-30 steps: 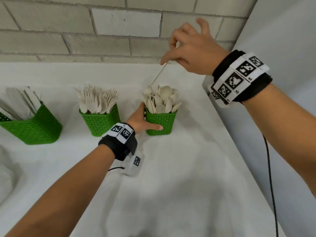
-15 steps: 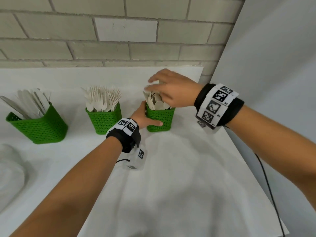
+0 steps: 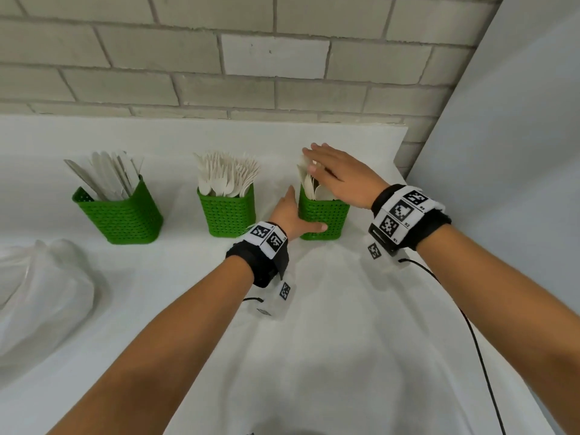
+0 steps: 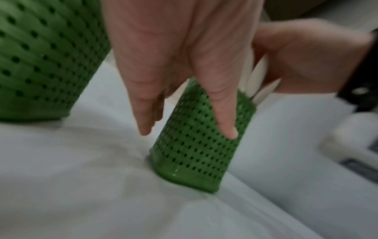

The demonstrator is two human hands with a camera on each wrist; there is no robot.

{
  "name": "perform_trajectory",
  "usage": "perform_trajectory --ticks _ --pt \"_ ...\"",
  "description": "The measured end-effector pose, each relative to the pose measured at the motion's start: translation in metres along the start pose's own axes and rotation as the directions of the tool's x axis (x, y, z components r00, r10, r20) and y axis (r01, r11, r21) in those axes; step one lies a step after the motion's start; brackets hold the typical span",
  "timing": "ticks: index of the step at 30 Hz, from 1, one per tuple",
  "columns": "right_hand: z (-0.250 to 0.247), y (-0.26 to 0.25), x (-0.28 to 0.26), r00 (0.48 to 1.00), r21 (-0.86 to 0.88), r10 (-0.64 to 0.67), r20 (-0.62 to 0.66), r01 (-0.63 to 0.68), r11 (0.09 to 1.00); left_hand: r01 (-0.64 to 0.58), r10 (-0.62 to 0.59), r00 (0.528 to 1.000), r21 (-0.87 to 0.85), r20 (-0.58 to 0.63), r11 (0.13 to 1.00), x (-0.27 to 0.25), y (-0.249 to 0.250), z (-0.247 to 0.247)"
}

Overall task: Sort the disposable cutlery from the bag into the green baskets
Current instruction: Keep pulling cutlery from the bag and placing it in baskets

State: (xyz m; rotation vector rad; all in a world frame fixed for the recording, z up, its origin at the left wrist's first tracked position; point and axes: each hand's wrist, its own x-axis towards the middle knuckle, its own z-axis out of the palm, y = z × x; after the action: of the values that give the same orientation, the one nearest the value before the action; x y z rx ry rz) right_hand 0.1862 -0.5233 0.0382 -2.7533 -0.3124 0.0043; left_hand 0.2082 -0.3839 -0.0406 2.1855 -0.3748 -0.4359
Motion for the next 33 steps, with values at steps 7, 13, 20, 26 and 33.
perform_trajectory --ticks 7,13,20,26,33 --pt "-0.021 -0.045 -0.013 0.947 0.118 -0.156 -0.281 0.195 0.974 -0.085 0.07 0.991 -0.135 -0.113 0.987 -0.092 -0.004 -0.063" --pt "-0.011 -0.143 -0.017 0.906 0.555 -0.362 -0.219 0.42 0.718 -0.125 0.025 0.875 -0.177 -0.483 0.976 -0.172 -0.015 -0.17" --pt "0.068 -0.256 0.009 0.854 0.698 -0.496 0.157 0.259 0.667 0.272 -0.282 0.695 -0.121 -0.662 0.955 -0.301 -0.112 -0.263" --pt "0.146 -0.35 0.033 0.739 0.427 -0.547 0.392 0.38 0.82 0.575 -0.471 0.815 0.365 -0.338 0.733 -0.286 -0.183 -0.265" --pt "0.176 -0.365 0.053 0.74 -0.242 -0.306 0.598 0.531 0.812 0.509 -0.444 0.853 0.622 -0.275 0.595 -0.268 -0.22 -0.265"
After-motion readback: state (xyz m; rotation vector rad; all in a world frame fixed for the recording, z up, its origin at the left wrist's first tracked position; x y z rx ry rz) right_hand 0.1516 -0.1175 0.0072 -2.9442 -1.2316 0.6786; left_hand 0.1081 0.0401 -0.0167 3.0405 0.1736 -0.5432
